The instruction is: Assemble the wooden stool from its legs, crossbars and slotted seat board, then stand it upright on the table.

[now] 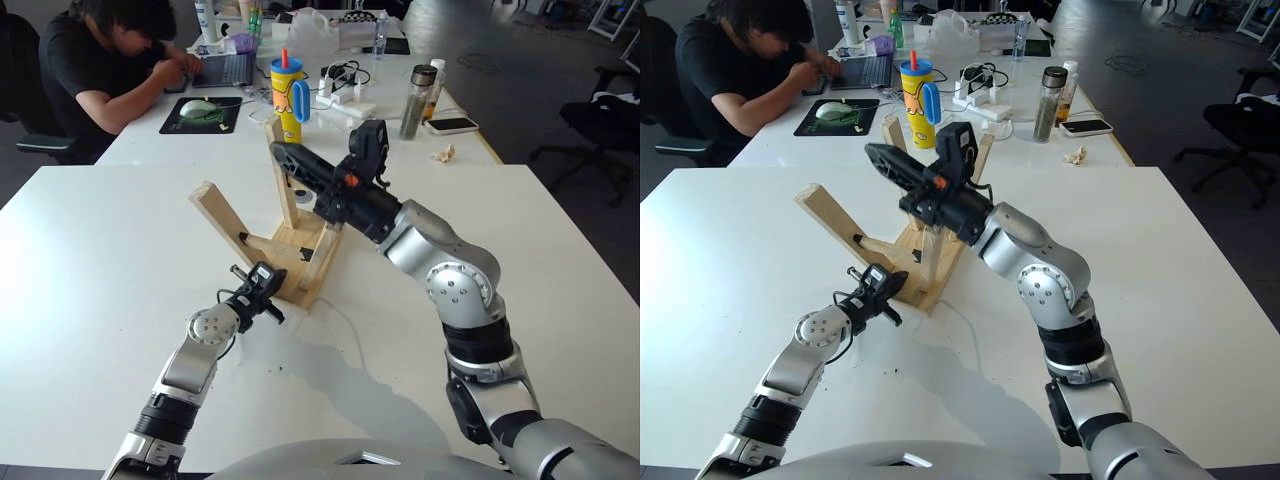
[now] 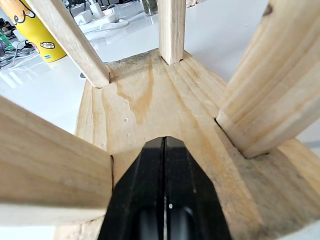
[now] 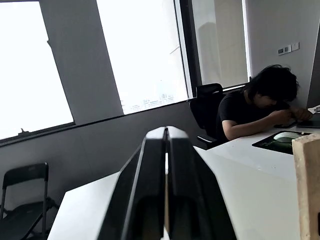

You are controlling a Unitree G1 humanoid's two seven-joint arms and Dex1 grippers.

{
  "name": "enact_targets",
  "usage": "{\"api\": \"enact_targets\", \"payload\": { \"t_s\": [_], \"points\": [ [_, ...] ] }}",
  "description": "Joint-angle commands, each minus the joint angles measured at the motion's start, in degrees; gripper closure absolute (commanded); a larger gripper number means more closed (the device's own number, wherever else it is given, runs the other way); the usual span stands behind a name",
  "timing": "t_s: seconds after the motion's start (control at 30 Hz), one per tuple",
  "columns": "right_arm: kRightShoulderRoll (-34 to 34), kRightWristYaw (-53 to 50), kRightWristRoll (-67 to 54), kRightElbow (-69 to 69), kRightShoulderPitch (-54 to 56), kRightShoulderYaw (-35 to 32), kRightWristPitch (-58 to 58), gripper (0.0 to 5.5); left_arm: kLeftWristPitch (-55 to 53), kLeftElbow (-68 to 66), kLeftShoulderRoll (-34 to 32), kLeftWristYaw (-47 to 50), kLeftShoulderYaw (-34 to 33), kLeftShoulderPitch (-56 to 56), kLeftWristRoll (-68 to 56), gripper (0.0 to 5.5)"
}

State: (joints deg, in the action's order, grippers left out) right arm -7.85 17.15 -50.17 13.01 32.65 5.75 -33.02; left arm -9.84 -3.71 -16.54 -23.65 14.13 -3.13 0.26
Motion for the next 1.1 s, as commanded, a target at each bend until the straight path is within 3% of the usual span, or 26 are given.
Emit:
{"api": "enact_targets", "payload": {
  "t_s": [0.03,0.13,0.2,0.3,0.37,0.4,0.43,0.5,0.6,0.67,0.77,0.93,1.1],
  "points": [
    [1.33,-1.42,-7.13,-1.61,10.45,-12.51,4.63,5.47,-7.81,-8.59,0.68,1.11,2.66,2.67,3.16,5.50],
    [2.13,-3.04,-16.67,0.21,14.62,-17.55,3.06,5.47,-8.15,-9.72,0.97,2.11,2.22,2.57,2.90,5.50],
    [2.83,-4.57,-22.11,0.39,12.75,-17.00,-0.87,5.47,-8.53,-10.41,1.60,2.90,1.36,2.66,2.19,5.50],
    [0.73,-6.48,-16.98,-0.78,-1.82,-4.27,-11.99,5.47,-8.91,-10.63,2.33,3.33,1.08,2.57,1.82,5.50],
    [-6.87,-5.67,-4.21,-4.10,-12.80,11.61,-16.89,5.47,-9.21,-10.62,2.50,3.32,0.93,2.22,1.69,5.50],
    [-9.88,-6.22,2.28,-7.27,-16.60,17.18,-16.97,5.47,-9.48,-10.38,2.43,3.26,0.91,2.06,1.62,5.50],
    [-11.01,-5.71,5.71,-9.00,-19.01,18.52,-15.50,5.47,-9.71,-10.29,2.26,2.95,1.04,1.78,1.64,5.50],
    [-9.67,-5.06,7.95,-9.51,-16.57,14.81,-10.96,5.47,-10.07,-9.94,1.74,2.30,1.09,1.89,1.57,5.50],
    [-3.12,-5.20,5.27,-9.51,-6.51,0.81,0.36,5.47,-10.00,-10.55,1.67,2.13,1.08,1.88,1.70,5.50],
    [-3.39,-6.44,6.79,-11.13,-2.73,-4.56,4.23,5.47,-9.92,-11.14,1.80,2.28,0.92,1.52,1.78,5.50],
    [-11.00,-1.94,15.79,-12.99,-4.34,-0.10,2.01,5.47,-9.89,-10.91,1.57,2.47,0.61,1.53,1.77,5.50],
    [-22.85,8.70,28.59,-12.16,-14.49,16.24,-3.70,5.47,-10.22,-9.38,1.44,2.83,0.00,1.47,1.41,5.50],
    [-22.41,17.41,23.61,-4.01,-20.08,16.98,-8.79,5.47,-9.96,-9.85,1.25,2.60,0.02,1.50,1.57,5.50]
  ]
}}
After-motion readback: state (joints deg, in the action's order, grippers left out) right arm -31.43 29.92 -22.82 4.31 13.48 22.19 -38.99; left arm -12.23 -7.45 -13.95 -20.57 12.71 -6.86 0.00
